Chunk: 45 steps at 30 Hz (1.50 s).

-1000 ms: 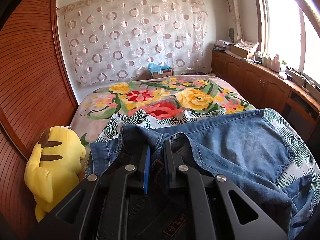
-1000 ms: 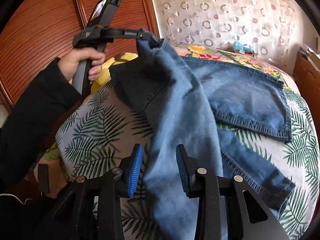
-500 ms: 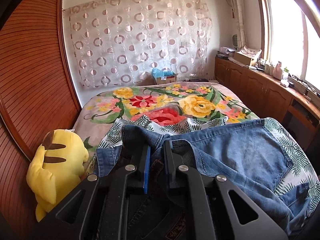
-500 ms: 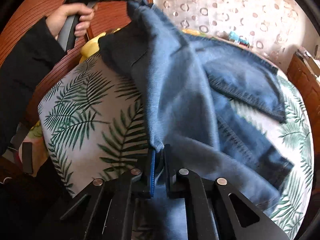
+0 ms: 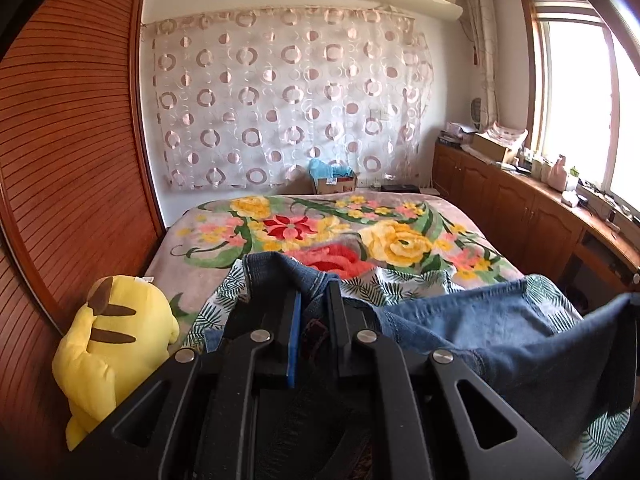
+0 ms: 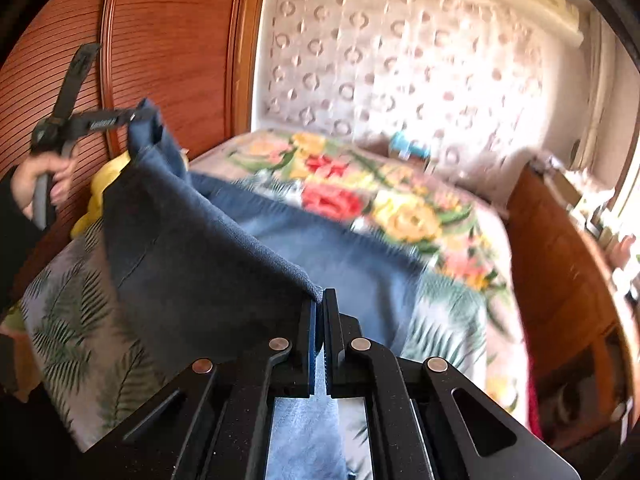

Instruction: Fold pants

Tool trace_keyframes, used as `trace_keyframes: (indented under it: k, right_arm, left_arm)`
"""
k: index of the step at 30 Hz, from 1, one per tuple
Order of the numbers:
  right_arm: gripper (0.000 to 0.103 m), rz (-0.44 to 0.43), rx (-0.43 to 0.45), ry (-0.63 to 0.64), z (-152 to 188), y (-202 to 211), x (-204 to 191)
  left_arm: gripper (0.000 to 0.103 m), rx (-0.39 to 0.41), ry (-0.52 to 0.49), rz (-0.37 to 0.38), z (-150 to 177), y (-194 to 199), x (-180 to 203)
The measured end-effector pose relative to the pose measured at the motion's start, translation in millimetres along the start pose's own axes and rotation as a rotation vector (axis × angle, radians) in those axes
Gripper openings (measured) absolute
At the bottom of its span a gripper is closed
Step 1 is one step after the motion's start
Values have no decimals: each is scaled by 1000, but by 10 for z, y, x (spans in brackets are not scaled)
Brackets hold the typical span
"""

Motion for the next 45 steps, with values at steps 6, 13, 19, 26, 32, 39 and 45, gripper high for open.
trace_keyframes:
  k: [6, 13, 19, 26, 32, 39, 45]
  right_arm:
    - [2, 48, 37, 57, -413, -122, -46]
    - [2, 78, -30, 95, -653, -741, -72]
    - [2, 72, -108, 91, -788, -1313, -37]
    - [2, 96, -156, 99, -991, -1525, 33]
    - [2, 122, -154, 83, -1024, -1597, 66]
    - [13, 45, -172, 5, -929, -1607, 193]
    - [33, 14, -134, -62, -737, -1283, 274]
  left_arm:
    - [12, -11, 34, -10, -86, -218, -211]
    - [13, -52, 67, -16, 3, -563, -390]
    - [16, -118, 78, -2, 145, -821, -464]
    - [55, -124, 76, -8, 216, -759, -563]
    - [75, -158, 86, 22, 414, -720, -595]
    - [75, -175, 85, 29, 716, -623, -516]
    - [75, -176, 95, -1, 964, -484, -594]
Point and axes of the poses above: each gripper's, at about its wrist camera, not at the fingertips, and y roughly against the way its jaws point, x to its right, z to its underside, the point moved 7 cm from there along -y, roughly the way its jaws point, and after that the axes turned 12 degrees about -x, right-handed, at the moved point
